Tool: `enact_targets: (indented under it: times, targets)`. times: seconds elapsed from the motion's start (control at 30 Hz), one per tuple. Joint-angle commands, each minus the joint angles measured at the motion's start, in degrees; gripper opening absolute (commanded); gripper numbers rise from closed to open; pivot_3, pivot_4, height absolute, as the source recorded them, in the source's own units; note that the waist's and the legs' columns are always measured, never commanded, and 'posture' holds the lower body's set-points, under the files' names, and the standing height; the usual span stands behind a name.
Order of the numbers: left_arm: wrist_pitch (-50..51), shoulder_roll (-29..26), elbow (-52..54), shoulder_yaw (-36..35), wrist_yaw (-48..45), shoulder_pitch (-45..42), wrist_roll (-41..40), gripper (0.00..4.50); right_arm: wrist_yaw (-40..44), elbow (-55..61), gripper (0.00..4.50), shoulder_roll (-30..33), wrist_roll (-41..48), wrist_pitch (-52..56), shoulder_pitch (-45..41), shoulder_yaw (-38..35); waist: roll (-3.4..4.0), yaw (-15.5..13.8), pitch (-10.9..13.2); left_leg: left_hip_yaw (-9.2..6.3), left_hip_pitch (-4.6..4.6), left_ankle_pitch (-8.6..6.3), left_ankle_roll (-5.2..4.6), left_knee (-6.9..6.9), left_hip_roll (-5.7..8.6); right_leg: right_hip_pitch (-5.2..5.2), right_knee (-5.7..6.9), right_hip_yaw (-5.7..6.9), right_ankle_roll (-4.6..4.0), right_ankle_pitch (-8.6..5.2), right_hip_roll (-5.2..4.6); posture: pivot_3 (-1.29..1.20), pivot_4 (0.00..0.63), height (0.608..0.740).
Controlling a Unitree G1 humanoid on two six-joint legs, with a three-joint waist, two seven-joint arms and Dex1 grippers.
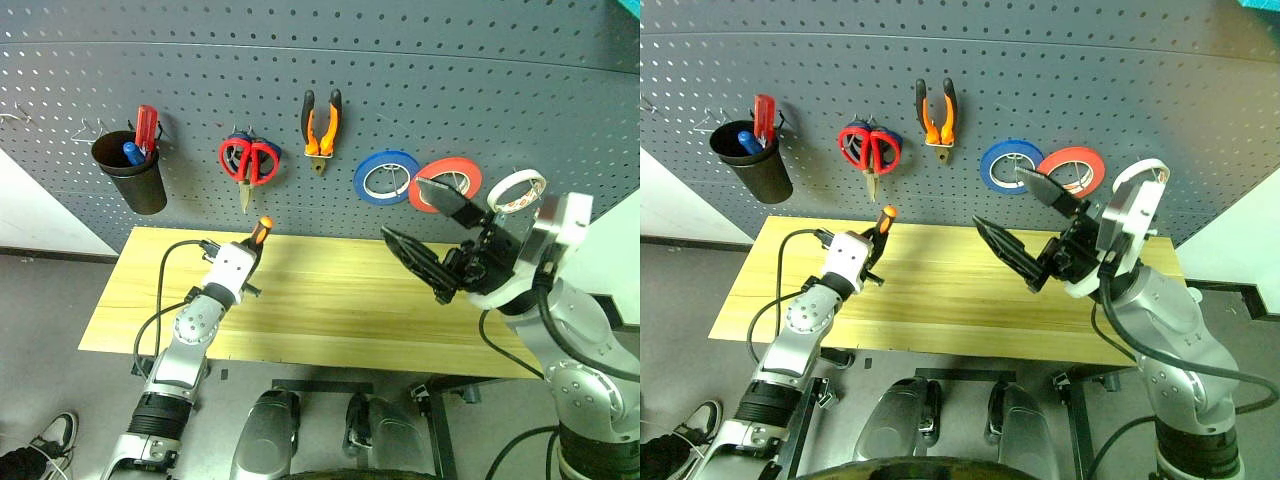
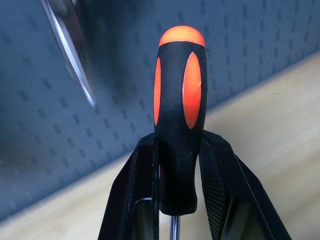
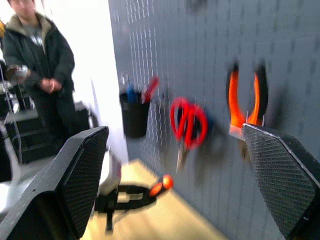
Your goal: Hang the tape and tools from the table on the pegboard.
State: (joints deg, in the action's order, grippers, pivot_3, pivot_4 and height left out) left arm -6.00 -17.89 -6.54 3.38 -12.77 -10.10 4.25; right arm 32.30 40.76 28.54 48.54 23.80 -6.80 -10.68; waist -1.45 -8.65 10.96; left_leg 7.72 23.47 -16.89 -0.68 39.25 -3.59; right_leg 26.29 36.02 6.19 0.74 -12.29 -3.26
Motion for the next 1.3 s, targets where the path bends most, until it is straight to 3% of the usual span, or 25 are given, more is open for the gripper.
enact_targets:
  times: [0.03,0.3,0.57,0.7,0.87,1.3]
  targets:
    - [-3.26,0.25,4.82,-2.68,1.81,-2.26,-0.67,0.77,-0.54,1.6,4.5,1.26,1.7,0.18,-1.83,-1.16,-0.01,-0.12,-0.01,0.0,0.01,0.0,0.0,0.0,0.0,-0.01,0.0,0.02,0.01,0.0,0.0,0.27,0.145,0.731]
    - [-8.59,-0.69,10.4,-4.89,4.73,-2.75,2.19,0.77,2.87,-2.78,4.5,2.25,-1.1,-1.27,-2.71,0.31,-0.02,-0.26,-0.13,0.0,0.01,0.01,-0.01,0.01,0.04,-0.06,0.02,0.11,0.03,0.01,0.05,0.32,0.112,0.731]
    - [-12.4,-1.7,24.18,-7.89,6.04,5.46,4.19,0.77,6.68,-7.61,4.5,2.35,-3.72,-2.81,-4.67,0.87,0.08,-1.38,-0.38,0.03,-0.03,0.03,0.03,0.01,0.0,-0.06,0.05,0.08,0.02,0.01,0.21,0.33,0.108,0.731]
    - [-6.95,-0.98,26.19,-12.29,9.26,0.12,2.77,0.77,8.03,-8.74,4.5,2.45,-4.2,-2.88,-4.69,0.8,0.07,-3.11,-0.43,-0.02,-0.05,0.08,0.1,0.05,-0.03,-0.09,0.08,0.09,0.01,0.02,0.28,0.34,0.107,0.731]
    - [-2.6,-1.48,19.14,-15.74,11.94,-11.18,1.79,0.77,8.88,-9.38,4.5,1.89,-4.68,-2.9,-5.25,1.26,0.11,-4.91,-1.2,-0.03,-0.09,0.17,0.16,0.08,-0.09,-0.17,0.08,0.13,0.05,0.0,0.41,0.35,0.101,0.731]
    - [-7.44,-4.46,-5.3,-18.22,13.49,-30.51,-1.89,0.77,8.22,-6.92,4.5,2.7,-3.95,-1.46,-2.41,0.71,0.15,-7.07,-1.42,0.02,-0.05,0.2,0.2,0.11,0.01,-0.21,0.08,0.25,-0.08,0.08,0.51,0.33,0.125,0.731]
